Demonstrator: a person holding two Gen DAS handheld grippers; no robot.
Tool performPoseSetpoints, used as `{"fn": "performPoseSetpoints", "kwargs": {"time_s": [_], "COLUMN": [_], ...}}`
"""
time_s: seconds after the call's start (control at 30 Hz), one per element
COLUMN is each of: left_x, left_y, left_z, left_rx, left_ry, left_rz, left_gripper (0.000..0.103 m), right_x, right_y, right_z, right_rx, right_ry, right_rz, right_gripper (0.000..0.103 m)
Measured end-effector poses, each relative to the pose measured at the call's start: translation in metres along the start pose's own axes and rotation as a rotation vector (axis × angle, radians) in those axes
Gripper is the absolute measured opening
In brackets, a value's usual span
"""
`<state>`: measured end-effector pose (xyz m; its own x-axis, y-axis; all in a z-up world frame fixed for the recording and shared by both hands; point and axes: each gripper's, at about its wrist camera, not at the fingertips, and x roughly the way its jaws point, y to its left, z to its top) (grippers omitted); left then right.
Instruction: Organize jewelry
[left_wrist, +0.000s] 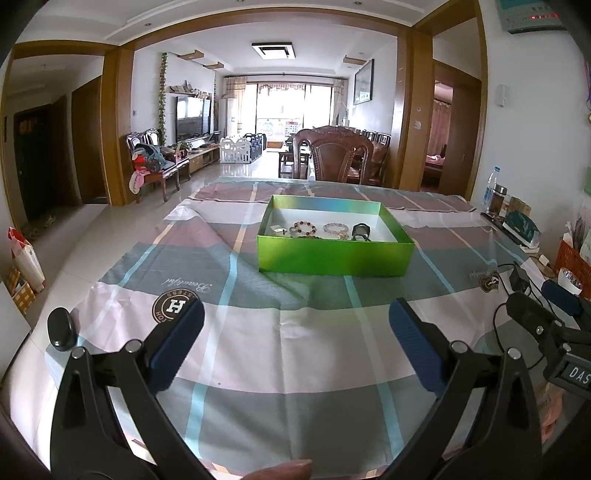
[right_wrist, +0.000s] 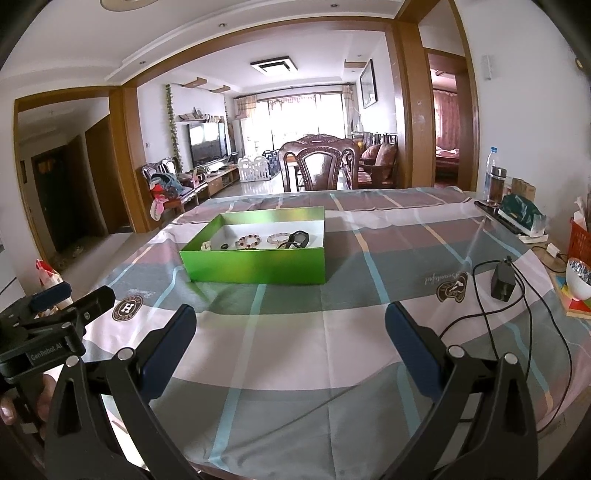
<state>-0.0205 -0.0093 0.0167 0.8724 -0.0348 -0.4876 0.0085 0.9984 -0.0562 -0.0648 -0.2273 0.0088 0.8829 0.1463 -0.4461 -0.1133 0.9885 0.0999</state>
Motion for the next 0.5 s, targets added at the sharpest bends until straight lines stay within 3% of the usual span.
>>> {"fn": "performPoseSetpoints", "kwargs": {"time_s": [0.5], "left_x": [0.0], "left_y": [0.0016], "left_z": [-0.0034], "left_rx": [0.0], "left_ry": [0.004], "left_rz": [0.001], "left_gripper": [0.099], "right_x": [0.001], "right_y": [-0.0003], "right_z": [-0.004], "right_rx": [-0.01], "right_ry": [0.008], "right_rz": [-0.002], "right_gripper": [0.1]}}
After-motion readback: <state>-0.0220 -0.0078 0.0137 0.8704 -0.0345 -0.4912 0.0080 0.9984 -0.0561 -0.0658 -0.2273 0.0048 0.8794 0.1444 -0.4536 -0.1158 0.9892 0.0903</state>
